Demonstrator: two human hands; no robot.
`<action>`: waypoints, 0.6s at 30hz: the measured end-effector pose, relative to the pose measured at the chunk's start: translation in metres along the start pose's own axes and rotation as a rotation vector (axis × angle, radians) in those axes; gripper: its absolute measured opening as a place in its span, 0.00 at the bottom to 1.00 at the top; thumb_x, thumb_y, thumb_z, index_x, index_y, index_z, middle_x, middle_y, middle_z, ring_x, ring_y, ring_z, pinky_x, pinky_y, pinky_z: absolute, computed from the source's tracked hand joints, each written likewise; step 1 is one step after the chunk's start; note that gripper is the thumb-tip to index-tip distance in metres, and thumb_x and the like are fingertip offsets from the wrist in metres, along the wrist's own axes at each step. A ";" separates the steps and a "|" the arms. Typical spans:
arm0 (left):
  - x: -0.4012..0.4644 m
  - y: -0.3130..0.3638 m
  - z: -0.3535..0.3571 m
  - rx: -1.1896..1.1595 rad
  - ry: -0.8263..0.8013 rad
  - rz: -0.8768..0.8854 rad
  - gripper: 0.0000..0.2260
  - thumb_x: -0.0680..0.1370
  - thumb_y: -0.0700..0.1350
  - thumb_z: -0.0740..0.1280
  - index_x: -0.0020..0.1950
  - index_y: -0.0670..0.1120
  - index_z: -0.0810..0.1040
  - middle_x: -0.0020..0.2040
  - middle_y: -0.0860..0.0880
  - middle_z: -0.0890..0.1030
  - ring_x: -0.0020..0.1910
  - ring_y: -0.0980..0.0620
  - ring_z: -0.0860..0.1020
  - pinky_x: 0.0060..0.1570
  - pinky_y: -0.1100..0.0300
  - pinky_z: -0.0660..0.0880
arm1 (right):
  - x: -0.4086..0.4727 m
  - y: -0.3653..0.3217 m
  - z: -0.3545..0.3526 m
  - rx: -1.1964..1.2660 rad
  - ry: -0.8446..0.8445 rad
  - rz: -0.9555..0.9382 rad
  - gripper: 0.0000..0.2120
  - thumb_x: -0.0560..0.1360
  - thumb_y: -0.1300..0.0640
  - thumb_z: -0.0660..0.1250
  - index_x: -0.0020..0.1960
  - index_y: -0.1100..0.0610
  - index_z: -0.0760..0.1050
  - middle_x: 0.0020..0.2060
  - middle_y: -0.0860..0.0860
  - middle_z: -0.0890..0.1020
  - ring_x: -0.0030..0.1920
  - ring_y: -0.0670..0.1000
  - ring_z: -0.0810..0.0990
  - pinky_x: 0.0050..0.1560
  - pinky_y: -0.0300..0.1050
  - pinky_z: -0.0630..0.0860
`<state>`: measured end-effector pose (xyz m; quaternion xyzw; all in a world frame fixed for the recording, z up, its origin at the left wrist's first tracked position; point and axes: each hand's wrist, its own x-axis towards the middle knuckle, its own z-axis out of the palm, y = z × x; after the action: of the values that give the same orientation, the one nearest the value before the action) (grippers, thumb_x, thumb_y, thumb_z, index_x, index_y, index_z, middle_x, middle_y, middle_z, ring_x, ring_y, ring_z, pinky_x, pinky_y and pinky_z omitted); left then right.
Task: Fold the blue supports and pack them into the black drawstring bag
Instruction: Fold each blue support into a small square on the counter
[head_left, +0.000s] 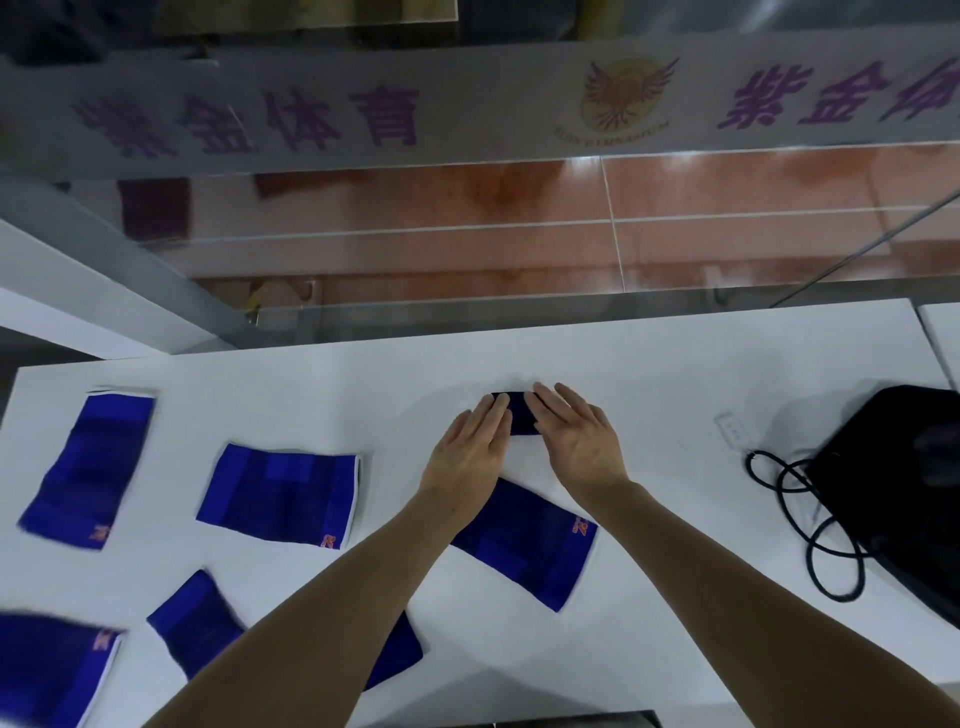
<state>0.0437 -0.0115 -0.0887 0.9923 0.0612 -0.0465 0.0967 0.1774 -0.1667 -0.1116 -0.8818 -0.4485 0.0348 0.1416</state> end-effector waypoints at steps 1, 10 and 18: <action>-0.001 0.000 0.001 0.001 -0.065 -0.004 0.26 0.82 0.38 0.58 0.81 0.38 0.61 0.82 0.39 0.59 0.81 0.41 0.58 0.78 0.47 0.61 | 0.001 0.001 0.002 0.004 -0.038 0.016 0.21 0.80 0.62 0.69 0.72 0.57 0.75 0.72 0.52 0.76 0.71 0.60 0.76 0.59 0.55 0.80; 0.012 0.003 0.002 0.015 -0.259 -0.088 0.32 0.85 0.40 0.55 0.82 0.41 0.40 0.83 0.43 0.38 0.82 0.44 0.39 0.81 0.48 0.47 | 0.017 0.002 0.005 0.076 -0.200 0.147 0.21 0.85 0.56 0.61 0.78 0.54 0.69 0.75 0.49 0.73 0.77 0.54 0.69 0.73 0.52 0.68; 0.018 0.007 0.000 0.015 -0.314 -0.110 0.30 0.85 0.43 0.54 0.83 0.42 0.42 0.83 0.43 0.38 0.83 0.43 0.40 0.81 0.47 0.46 | 0.016 0.004 0.009 0.126 -0.219 0.152 0.22 0.86 0.54 0.57 0.80 0.53 0.65 0.78 0.49 0.69 0.80 0.53 0.64 0.79 0.52 0.63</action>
<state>0.0624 -0.0160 -0.0893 0.9688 0.0991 -0.2065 0.0948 0.1885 -0.1539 -0.1198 -0.8935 -0.3900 0.1697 0.1440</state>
